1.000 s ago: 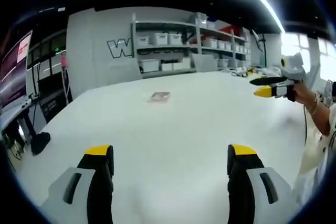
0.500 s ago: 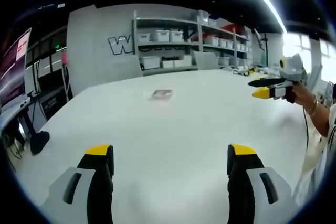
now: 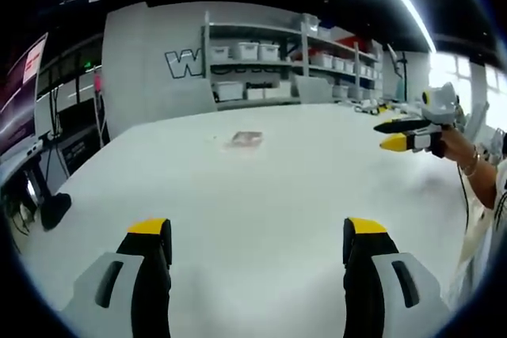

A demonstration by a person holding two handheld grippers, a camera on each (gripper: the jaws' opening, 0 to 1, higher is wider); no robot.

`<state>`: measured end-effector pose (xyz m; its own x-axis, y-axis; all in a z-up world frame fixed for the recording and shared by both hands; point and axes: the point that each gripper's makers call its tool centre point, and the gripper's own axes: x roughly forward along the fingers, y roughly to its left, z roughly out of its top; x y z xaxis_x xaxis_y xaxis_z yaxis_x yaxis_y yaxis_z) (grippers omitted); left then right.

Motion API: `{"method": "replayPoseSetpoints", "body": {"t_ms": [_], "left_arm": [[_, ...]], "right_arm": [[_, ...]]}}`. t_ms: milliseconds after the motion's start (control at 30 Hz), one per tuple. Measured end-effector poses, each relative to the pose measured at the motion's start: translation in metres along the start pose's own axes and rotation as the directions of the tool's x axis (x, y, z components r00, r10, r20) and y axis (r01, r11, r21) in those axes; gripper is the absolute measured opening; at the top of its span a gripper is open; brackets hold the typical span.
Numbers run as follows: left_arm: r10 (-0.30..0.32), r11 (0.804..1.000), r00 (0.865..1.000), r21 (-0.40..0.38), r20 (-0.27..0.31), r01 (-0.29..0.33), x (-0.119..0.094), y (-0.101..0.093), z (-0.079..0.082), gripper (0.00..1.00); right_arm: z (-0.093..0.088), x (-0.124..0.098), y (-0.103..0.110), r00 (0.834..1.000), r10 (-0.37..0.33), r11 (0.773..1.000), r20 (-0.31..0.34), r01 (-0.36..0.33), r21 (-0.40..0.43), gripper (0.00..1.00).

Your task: Open the resealable bag by pulling the two sides of the seal apart until the entire bag opening is separated and visibly accessible.

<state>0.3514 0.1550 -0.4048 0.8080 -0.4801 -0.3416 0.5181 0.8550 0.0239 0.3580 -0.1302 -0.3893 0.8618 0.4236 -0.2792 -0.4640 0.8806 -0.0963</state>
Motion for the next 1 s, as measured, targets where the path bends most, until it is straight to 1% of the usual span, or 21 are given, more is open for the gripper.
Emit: {"method": "replayPoseSetpoints", "body": {"t_ms": [167,333,533,767,1000], "left_arm": [[0.001,1.0,1.0,-0.002,-0.007,-0.001,0.0,0.001,-0.002,0.88],[0.001,1.0,1.0,-0.005,0.0,-0.001,0.0,0.001,0.0,0.88],[-0.006,1.0,1.0,-0.004,-0.008,0.006,0.003,-0.001,-0.002,0.88],[-0.011,1.0,1.0,-0.002,-0.003,0.011,0.004,-0.003,0.001,0.88],[-0.012,1.0,1.0,0.001,-0.007,0.012,0.004,-0.004,0.0,0.88]], "right_arm": [[0.0,0.004,0.002,1.0,0.01,1.0,-0.006,-0.01,-0.009,0.59],[-0.001,0.007,0.002,1.0,0.013,1.0,-0.009,-0.013,-0.005,0.59],[-0.002,0.013,0.001,1.0,0.018,1.0,-0.02,-0.018,-0.007,0.59],[0.0,0.018,0.002,0.999,0.026,1.0,-0.022,-0.026,-0.011,0.59],[0.0,0.023,0.003,0.999,0.034,0.999,-0.029,-0.035,-0.018,0.59]]}}
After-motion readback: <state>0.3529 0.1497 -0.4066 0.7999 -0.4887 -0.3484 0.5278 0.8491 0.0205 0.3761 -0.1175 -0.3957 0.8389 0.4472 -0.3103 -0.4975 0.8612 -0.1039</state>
